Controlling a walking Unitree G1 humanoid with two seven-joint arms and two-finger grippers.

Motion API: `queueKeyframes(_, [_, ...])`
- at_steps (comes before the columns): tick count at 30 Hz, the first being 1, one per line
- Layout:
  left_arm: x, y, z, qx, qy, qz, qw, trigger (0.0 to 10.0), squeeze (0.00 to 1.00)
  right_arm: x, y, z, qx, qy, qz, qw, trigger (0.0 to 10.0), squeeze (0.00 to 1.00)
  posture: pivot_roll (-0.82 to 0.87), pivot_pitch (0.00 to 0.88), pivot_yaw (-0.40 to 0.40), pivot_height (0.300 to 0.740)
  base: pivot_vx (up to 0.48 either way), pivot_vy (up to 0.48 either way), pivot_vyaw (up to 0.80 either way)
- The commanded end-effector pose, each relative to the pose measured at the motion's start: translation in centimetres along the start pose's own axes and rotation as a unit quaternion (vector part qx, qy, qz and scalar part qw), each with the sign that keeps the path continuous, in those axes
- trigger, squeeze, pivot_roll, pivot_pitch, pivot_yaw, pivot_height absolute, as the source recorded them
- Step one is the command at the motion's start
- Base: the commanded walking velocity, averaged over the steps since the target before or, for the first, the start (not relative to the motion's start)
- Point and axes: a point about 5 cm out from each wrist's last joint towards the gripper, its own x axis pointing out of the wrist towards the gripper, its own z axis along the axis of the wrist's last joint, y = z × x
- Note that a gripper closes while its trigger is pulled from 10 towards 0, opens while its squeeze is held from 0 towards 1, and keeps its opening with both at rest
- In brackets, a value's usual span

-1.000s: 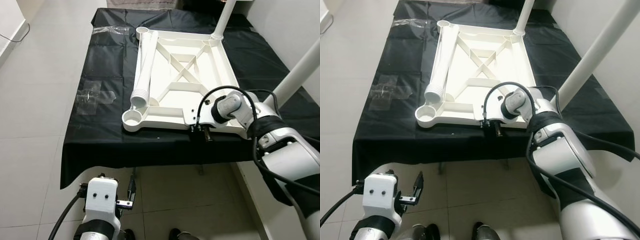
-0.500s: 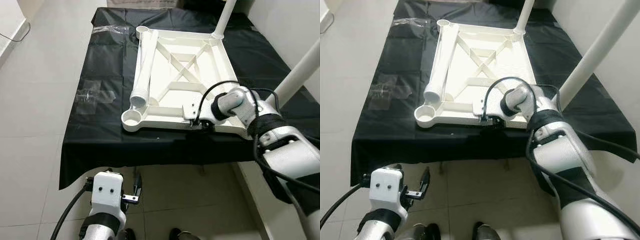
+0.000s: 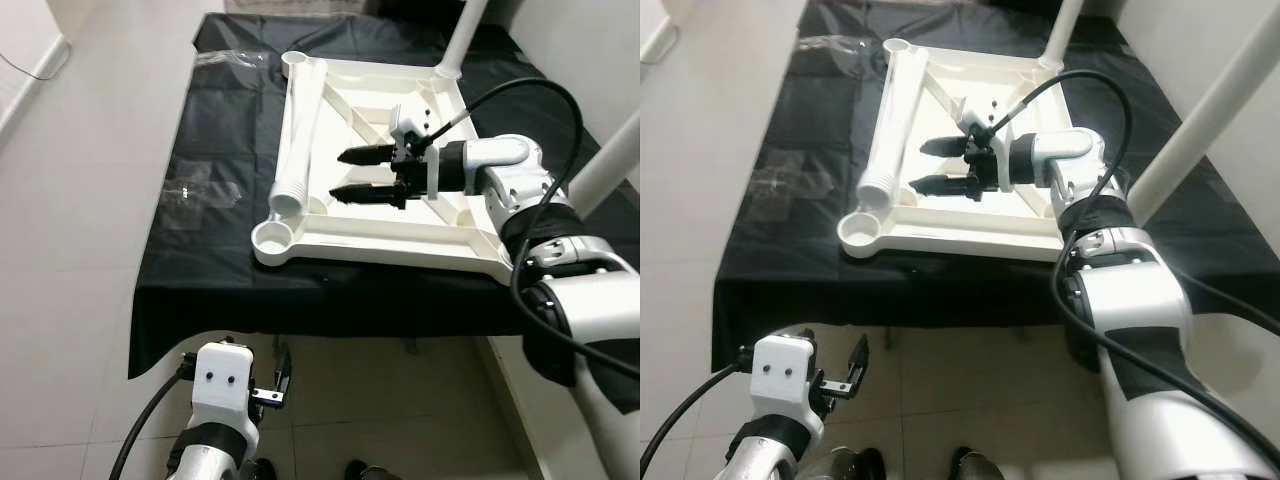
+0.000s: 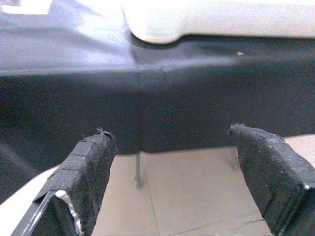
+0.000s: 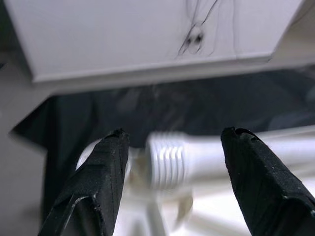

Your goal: Building children table

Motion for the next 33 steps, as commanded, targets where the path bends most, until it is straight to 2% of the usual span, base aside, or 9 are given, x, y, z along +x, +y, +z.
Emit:
queueKeyframes(1, [0.0,-0.9,-0.5,-0.024,0.01,-0.009,1.0,10.0,0.0,-0.1,0.0,-0.6,0.017,-0.009,-0.019,1.0,10.0,0.0,0.05,0.121,-0.042,0.74,0.0,0.0,0.0])
queueKeyframes(4, [0.4,-0.4,0.0,-0.028,-0.007,0.001,1.0,10.0,0.02,0.4,0.4,-1.5,0.027,-0.01,-0.043,0.999,10.0,0.0,0.05,0.106,-0.036,0.74,0.0,0.0,0.0])
queueKeyframes(5, [1.0,0.2,0.6,-0.029,-0.022,0.013,0.999,10.0,0.35,0.9,0.6,-2.5,0.037,-0.009,-0.083,0.996,10.0,0.0,0.05,0.097,-0.031,0.74,0.0,0.0,0.0])
queueKeyframes(7, [1.5,0.8,1.1,-0.02,-0.035,0.021,0.999,10.0,0.33,1.2,0.9,-3.4,0.047,-0.004,-0.119,0.992,10.0,0.0,0.05,0.092,-0.028,0.74,0.0,0.0,0.0])
queueKeyframes(8, [1.9,1.2,1.3,-0.007,-0.042,0.022,0.999,10.0,0.11,1.7,1.5,-4.1,0.05,-0.01,-0.142,0.989,10.0,0.0,0.05,0.084,-0.022,0.74,0.0,0.0,0.0])
queueKeyframes(10, [2.0,1.4,1.3,0.001,-0.042,0.023,0.999,10.0,0.0,2.1,2.1,-4.6,0.035,-0.008,-0.169,0.985,10.0,0.0,0.05,0.082,-0.022,0.74,0.0,0.0,0.0])
queueKeyframes(16, [2.9,1.6,2.8,0.0,-0.073,0.026,0.997,10.0,0.0,1.9,2.6,-6.6,0.054,0.004,-0.29,0.956,10.0,0.0,0.06,0.07,-0.023,0.74,0.0,0.0,0.0])
queueKeyframes(21, [6.1,2.9,5.3,-0.029,-0.116,0.011,0.993,10.0,0.0,0.5,2.6,-7.3,0.054,-0.009,-0.412,0.91,10.0,0.0,0.05,0.071,-0.016,0.74,0.0,0.0,0.0])
queueKeyframes(33, [6.7,4.0,6.7,0.003,-0.142,0.027,0.989,10.0,0.0,1.3,6.3,-6.1,0.091,-0.1,-0.416,0.899,10.0,0.0,0.05,0.074,-0.01,0.74,0.0,0.0,0.0])
